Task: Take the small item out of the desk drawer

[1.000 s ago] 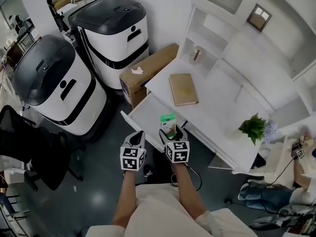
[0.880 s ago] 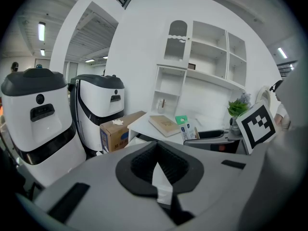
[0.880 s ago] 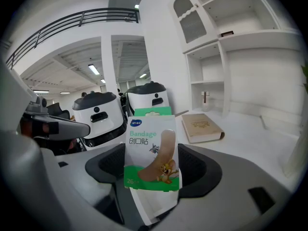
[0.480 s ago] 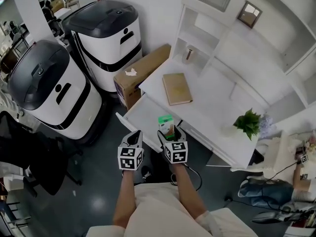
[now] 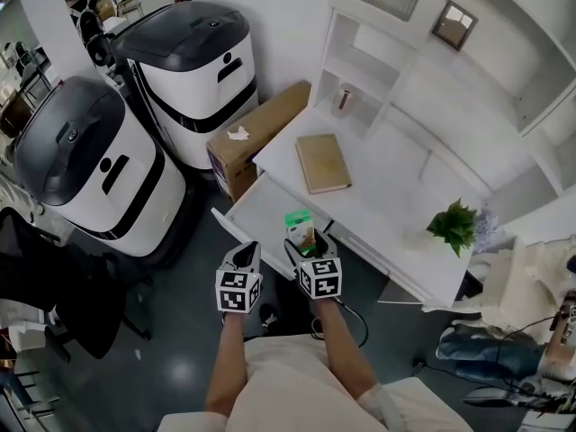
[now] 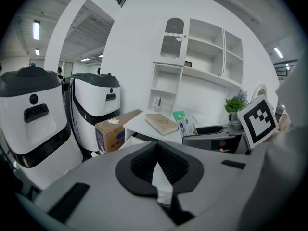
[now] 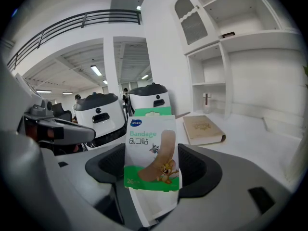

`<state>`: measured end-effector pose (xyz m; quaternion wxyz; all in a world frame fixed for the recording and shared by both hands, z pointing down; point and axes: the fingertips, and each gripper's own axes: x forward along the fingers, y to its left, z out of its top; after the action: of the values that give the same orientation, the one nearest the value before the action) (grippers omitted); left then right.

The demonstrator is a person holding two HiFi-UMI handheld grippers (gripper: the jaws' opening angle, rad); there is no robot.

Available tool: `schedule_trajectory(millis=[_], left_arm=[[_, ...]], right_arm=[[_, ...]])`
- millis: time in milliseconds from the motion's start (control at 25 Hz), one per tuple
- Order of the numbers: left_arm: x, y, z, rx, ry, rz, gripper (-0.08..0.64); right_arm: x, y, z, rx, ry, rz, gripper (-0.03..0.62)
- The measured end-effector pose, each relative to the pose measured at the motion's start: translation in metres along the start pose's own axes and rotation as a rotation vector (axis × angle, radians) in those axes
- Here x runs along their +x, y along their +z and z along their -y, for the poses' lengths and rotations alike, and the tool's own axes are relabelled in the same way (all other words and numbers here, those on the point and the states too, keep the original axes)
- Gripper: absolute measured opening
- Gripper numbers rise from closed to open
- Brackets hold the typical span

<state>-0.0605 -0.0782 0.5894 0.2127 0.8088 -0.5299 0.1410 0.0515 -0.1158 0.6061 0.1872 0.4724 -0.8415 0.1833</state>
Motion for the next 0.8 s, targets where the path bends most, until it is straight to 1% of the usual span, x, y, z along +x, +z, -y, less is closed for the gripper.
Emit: schedule_trajectory(millis=[280,560,800], left_arm=[[-0.003,0.001,-0.007,-0.014,-0.003,0.005,0.017],[-0.004,0.005,-0.013,-0.061,-0.011,0.023,0.017],[0.002,0.007,-0.004,-0.063,-0.046,0.009,0.017]], right_arm=[[0.007,0.003,-0.008,-0.007,0.017,-0.007,0.359],[0.008,0.005,-0.011,-0.009,0.02,-0.011,0.359],[0.006,0.007,-0.007,-0.012,0.016,-0.009,0.359]])
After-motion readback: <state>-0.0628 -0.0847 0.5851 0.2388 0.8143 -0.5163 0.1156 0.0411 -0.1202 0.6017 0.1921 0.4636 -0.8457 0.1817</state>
